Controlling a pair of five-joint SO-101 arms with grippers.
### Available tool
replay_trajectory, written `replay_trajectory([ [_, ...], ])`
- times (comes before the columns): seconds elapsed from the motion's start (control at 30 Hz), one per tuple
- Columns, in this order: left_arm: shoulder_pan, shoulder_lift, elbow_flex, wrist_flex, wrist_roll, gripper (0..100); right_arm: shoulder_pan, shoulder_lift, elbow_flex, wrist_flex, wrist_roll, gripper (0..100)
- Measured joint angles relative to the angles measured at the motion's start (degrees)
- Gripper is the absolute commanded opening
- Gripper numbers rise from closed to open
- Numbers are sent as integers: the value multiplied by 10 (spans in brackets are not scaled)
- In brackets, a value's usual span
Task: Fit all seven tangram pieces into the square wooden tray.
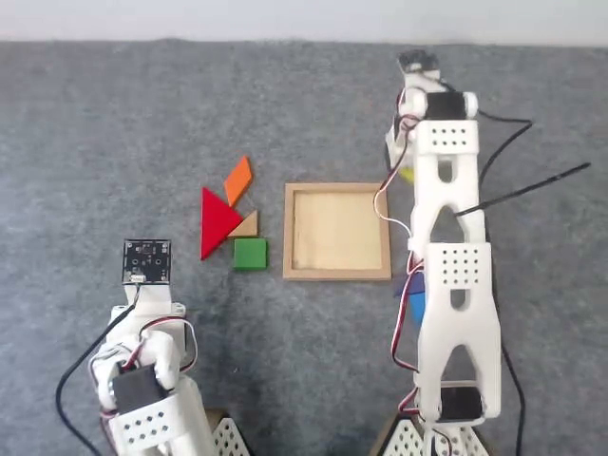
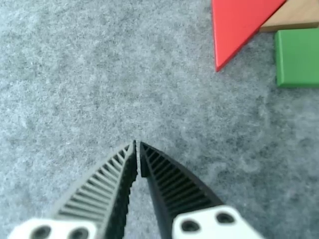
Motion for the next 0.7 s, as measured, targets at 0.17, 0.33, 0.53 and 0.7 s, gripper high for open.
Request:
replay_trajectory([
  [0.17, 0, 0, 0, 0, 0, 13, -36, -61, 28, 0, 19, 81],
  [0.33, 0, 0, 0, 0, 0, 13, -104, -111, 117, 0, 87, 81],
  [0.53, 0, 0, 0, 0, 0, 13, -173, -112, 199, 0, 295, 81],
  [0.7, 0, 0, 0, 0, 0, 13, -178, -112, 209, 0, 438, 155],
])
